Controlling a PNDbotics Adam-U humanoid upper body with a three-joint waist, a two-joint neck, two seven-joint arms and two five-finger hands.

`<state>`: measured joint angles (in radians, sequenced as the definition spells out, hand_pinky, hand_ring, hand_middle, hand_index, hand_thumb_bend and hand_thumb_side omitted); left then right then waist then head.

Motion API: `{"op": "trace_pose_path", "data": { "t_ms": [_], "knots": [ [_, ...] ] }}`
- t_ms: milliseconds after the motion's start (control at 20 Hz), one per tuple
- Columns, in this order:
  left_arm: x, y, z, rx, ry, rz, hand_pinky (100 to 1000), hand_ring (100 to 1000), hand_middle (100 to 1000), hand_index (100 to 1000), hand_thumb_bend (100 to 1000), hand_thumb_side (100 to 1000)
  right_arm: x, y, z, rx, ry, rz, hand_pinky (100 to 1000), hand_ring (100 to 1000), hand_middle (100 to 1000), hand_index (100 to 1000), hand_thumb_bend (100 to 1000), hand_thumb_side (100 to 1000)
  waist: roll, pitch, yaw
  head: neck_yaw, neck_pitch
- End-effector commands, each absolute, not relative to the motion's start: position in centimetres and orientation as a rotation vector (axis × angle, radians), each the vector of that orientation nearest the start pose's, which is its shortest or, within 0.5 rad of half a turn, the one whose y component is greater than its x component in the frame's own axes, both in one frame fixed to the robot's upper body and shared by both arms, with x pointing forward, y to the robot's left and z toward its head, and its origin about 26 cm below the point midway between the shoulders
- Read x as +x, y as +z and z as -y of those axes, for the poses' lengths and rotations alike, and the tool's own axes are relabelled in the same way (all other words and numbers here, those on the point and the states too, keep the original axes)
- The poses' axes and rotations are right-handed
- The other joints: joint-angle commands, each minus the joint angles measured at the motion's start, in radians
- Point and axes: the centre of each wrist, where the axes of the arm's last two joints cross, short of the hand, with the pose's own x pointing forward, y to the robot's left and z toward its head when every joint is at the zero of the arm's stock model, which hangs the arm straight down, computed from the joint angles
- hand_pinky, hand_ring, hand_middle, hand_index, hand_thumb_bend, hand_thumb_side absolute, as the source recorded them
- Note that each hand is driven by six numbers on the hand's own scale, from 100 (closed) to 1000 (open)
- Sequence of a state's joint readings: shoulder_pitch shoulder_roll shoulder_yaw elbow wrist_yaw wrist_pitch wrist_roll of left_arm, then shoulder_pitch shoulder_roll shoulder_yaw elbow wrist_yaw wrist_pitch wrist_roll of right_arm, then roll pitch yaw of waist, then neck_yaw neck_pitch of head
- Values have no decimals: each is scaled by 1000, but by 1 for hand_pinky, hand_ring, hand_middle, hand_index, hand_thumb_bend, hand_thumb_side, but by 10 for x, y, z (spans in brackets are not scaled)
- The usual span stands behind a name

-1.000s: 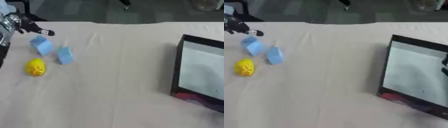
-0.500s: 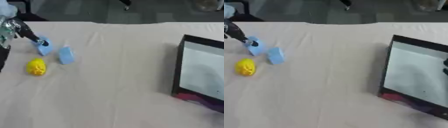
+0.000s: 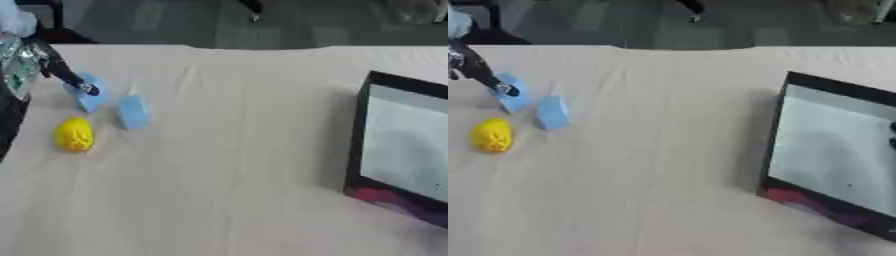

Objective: Pick up the objects with one hand, pass them to the other hand, and then place them into the box on the other side of the table.

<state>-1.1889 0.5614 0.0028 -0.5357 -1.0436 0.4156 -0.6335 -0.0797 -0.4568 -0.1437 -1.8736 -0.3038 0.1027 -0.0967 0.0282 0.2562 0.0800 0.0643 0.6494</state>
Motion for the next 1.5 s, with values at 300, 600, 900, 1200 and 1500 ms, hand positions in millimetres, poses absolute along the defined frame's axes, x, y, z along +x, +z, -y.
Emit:
{"op": "trace_pose_path", "data": {
  "t_ms": [300,600,900,1200,1500],
  "knots": [
    [498,261,-372,910,-801,710,952,917,837,815,609,276,283,150,349,-222,67,1906,1000,1000,1000,1000,100,650,-1,-7,-4,9,-13],
    [497,257,-376,898,-785,696,950,917,837,803,578,254,283,150,349,-221,69,1907,1000,1000,1000,1000,100,650,0,-7,-5,12,-14],
    [498,251,-376,890,-791,673,950,917,838,782,537,189,283,150,349,-218,71,1907,1000,1000,1000,1000,100,652,1,-7,-7,18,-15],
    [499,248,-374,889,-791,665,947,914,837,740,459,120,283,150,348,-216,74,1903,1000,1000,1000,1000,100,655,1,-7,-8,23,-11],
    [499,249,-372,891,-782,670,932,903,819,644,383,100,283,149,348,-216,77,1900,1000,1000,1000,1000,100,655,1,-8,-7,25,-7]
  ]
}}
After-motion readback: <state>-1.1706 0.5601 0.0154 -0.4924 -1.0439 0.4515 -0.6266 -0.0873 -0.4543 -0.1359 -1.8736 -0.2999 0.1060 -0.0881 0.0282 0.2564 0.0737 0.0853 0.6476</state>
